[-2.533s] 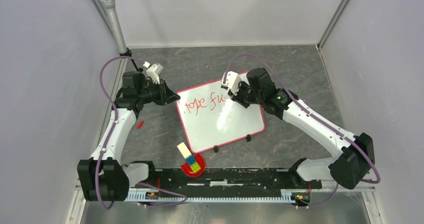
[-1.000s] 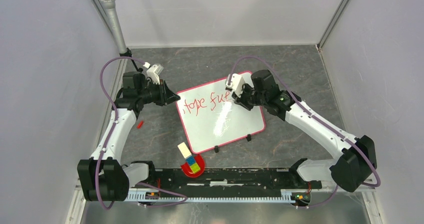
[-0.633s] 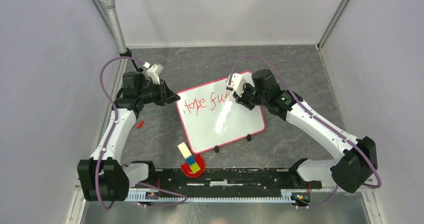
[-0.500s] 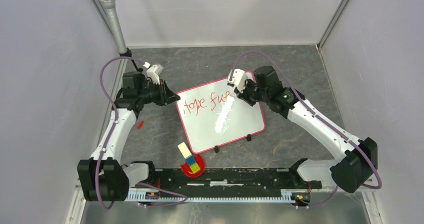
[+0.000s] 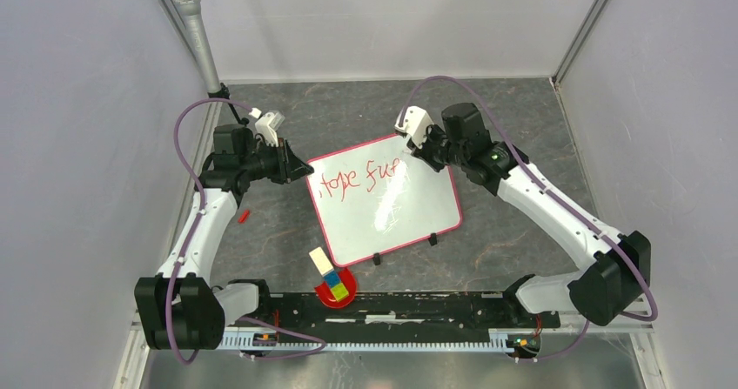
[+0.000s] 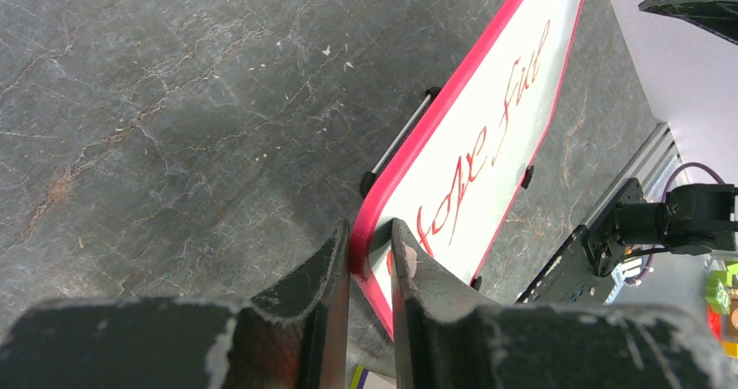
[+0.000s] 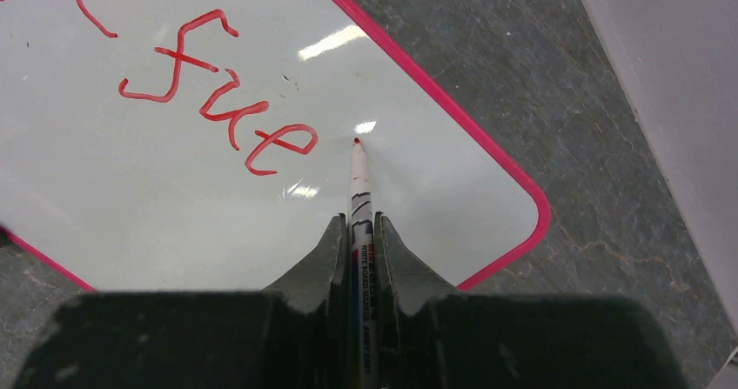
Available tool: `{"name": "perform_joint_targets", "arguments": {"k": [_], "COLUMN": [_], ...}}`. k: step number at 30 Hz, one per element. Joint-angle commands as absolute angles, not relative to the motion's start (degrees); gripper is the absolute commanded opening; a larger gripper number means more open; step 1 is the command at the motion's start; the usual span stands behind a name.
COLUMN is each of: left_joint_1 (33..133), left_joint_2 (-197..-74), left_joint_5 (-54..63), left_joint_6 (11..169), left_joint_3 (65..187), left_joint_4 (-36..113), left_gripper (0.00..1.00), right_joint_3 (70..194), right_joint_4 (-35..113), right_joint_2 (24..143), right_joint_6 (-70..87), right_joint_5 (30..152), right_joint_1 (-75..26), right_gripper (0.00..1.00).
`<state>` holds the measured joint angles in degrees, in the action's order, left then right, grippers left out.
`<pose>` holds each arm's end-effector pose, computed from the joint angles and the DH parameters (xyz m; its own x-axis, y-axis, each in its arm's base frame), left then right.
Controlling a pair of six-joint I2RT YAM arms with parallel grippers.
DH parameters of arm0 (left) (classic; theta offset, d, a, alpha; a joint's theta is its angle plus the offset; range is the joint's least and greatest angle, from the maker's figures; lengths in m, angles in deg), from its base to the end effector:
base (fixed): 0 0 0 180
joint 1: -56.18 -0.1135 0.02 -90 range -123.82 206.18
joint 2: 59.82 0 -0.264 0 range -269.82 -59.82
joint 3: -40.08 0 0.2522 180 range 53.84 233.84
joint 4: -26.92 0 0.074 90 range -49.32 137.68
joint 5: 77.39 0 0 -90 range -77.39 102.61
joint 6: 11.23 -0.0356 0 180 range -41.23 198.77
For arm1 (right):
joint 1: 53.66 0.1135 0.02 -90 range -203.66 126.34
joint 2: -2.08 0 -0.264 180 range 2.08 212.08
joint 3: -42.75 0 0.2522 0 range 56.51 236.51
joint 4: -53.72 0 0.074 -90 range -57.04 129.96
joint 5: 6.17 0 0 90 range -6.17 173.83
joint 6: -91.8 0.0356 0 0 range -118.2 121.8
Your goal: Write a sentence on the whiteboard
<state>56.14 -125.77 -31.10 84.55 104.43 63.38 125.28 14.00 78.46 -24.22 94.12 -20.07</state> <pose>0.2431 -0.0244 0.2861 -0.6681 -0.0733 -0.7405 0.4787 0.7195 -0.5031 0.2459 0.1710 0.3368 -0.1207 -0.5983 -0.7921 -0.8027 0.5283 -0.2768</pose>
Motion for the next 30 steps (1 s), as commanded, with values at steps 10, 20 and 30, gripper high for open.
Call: {"name": "perform_joint_targets", "arguments": {"k": [10, 20, 30], "left_joint_1": [56.29, 56.27, 56.27], "left_joint_2": [-125.77, -125.70, -125.51], "left_joint_5": [-30.52, -30.69, -30.72], "left_joint_6": [82.28, 82.28, 82.35], "left_joint_3": [104.03, 103.94, 103.94], "left_joint_4": [64.89, 64.85, 64.85], "left_gripper": [0.03, 0.03, 0.03], "right_joint_3": [122.67, 117.97, 122.25], "right_joint_4": [15.30, 14.41, 12.89], "right_joint_2": [76.62, 73.77, 73.25], "right_joint_6": [-23.34, -23.15, -25.09], "right_joint_5": [96.27, 96.91, 92.96], "right_joint_1": [-20.26, -20.19, -20.21], "right_gripper": [0.00, 0.00, 0.00]}}
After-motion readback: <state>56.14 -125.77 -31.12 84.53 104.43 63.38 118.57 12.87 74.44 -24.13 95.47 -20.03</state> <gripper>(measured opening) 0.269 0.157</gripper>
